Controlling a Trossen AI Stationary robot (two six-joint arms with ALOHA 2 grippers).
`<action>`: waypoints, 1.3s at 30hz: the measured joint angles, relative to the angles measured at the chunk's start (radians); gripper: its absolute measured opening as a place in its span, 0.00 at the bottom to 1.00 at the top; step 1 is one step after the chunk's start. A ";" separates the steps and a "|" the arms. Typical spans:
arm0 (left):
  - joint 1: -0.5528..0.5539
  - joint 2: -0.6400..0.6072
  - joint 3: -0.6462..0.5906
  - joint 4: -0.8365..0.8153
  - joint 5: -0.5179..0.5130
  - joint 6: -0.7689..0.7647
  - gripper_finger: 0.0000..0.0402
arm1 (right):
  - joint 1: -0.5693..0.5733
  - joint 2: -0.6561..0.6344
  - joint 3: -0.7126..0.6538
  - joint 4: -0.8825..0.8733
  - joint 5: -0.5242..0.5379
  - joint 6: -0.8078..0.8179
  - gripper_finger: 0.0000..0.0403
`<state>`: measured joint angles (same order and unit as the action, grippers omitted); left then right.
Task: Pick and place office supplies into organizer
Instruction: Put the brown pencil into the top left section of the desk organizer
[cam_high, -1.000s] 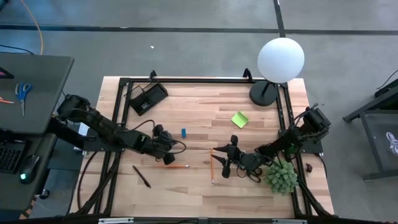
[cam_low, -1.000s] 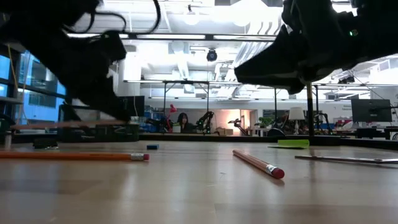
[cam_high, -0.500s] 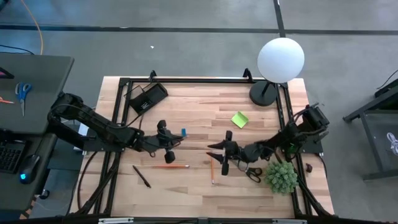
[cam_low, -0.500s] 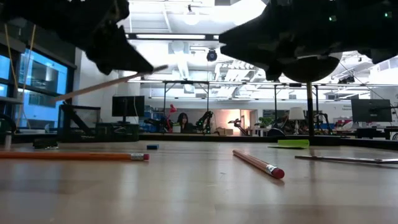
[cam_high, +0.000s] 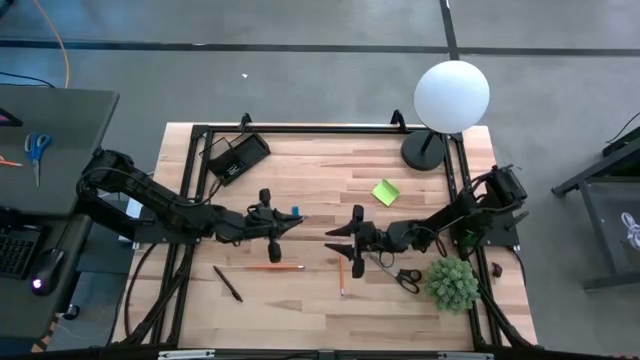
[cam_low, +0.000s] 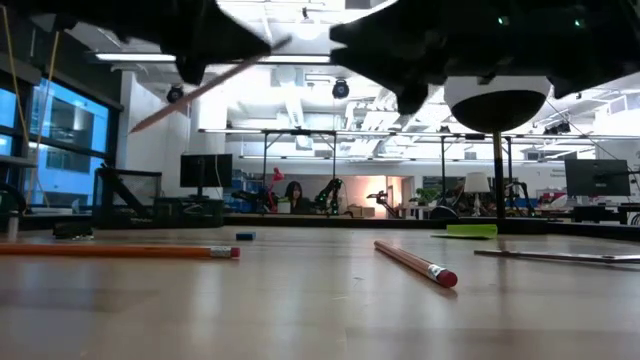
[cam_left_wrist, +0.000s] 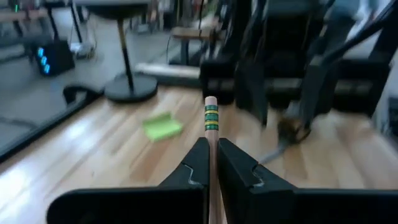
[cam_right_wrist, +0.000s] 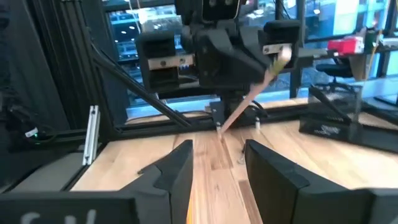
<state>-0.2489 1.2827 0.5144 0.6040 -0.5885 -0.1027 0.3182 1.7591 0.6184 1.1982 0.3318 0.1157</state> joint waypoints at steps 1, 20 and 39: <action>0.000 0.000 0.000 0.042 0.011 0.019 0.00 | -0.003 0.008 0.011 0.002 -0.003 -0.008 0.34; 0.000 0.007 0.001 0.285 0.208 0.122 0.00 | -0.109 0.258 0.309 0.026 -0.153 -0.013 0.34; 0.000 0.039 0.000 0.330 0.372 0.151 0.00 | -0.101 0.258 0.358 -0.053 -0.153 0.014 0.34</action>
<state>-0.2489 1.3220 0.5148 0.9335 -0.2170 0.0479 0.2176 2.0174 0.9760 1.1449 0.1783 0.1298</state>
